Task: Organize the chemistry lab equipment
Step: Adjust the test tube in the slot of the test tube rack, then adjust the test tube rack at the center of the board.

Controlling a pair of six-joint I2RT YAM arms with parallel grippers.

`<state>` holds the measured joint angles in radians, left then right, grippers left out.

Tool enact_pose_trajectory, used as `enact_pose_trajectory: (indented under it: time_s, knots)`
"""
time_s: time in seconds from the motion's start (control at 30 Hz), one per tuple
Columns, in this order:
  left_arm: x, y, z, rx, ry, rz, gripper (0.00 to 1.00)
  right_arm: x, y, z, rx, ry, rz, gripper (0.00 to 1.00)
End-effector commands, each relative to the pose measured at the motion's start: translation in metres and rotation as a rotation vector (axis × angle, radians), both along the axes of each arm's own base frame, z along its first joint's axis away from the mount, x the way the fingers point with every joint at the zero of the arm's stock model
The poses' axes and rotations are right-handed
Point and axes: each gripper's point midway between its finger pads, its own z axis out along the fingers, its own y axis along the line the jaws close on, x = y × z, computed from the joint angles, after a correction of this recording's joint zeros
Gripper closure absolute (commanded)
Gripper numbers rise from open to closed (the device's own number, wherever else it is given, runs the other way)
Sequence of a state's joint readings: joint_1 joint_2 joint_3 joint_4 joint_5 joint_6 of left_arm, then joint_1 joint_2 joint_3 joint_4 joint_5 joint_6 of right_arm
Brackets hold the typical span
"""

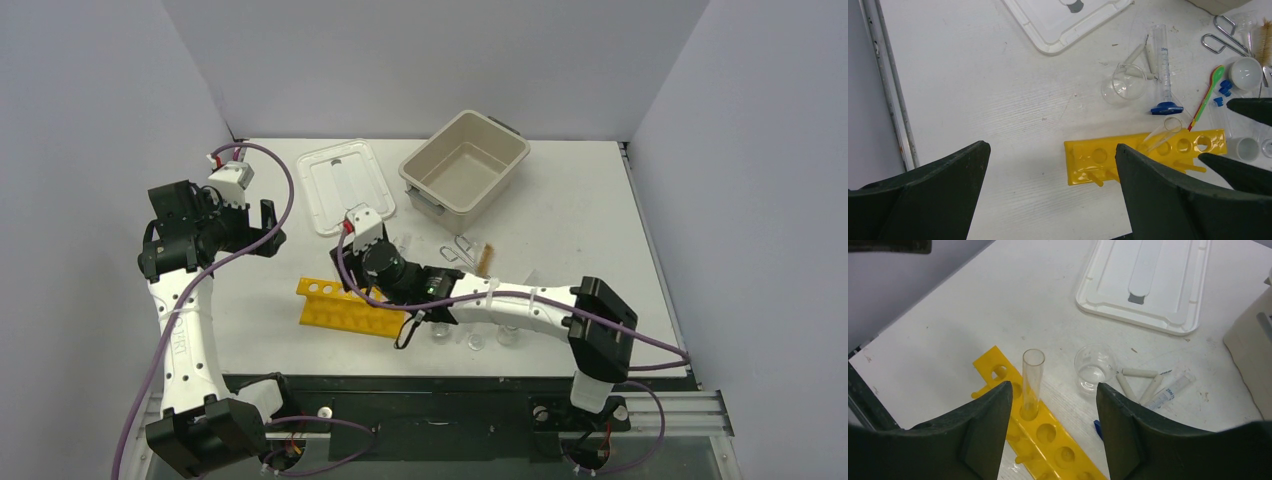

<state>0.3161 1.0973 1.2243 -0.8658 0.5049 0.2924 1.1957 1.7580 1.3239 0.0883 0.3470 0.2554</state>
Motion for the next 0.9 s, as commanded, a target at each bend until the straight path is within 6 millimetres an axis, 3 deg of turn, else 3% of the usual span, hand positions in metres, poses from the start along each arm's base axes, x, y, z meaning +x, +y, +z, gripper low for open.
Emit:
enact_pose_trajectory:
  time_s: [0.0,0.13,0.23,0.37,0.47,0.6,0.87]
  knots:
    - [0.000,0.000,0.016,0.009,-0.048,-0.010,0.04,0.025,-0.020,0.050,0.160,0.061,-0.027,0.40]
    - [0.000,0.000,0.012,0.009,-0.035,-0.014,0.03,0.053,-0.071,0.051,0.127,0.097,-0.193,0.42]
    - [0.000,0.000,0.009,0.006,-0.030,-0.016,0.03,0.066,-0.106,0.024,0.069,0.143,-0.306,0.51]
    - [0.001,-0.001,0.009,0.003,-0.031,-0.018,0.03,0.075,-0.139,-0.033,-0.024,0.227,-0.392,0.59]
    - [0.001,-0.001,0.011,0.003,-0.031,-0.017,0.03,0.075,-0.142,-0.073,-0.107,0.275,-0.390,0.59]
    - [0.001,0.000,0.014,0.005,-0.032,-0.015,0.04,0.070,-0.127,-0.112,-0.185,0.335,-0.324,0.57]
    - [0.001,0.001,0.017,0.009,-0.030,-0.005,0.03,0.064,-0.104,-0.151,-0.267,0.389,-0.260,0.53]
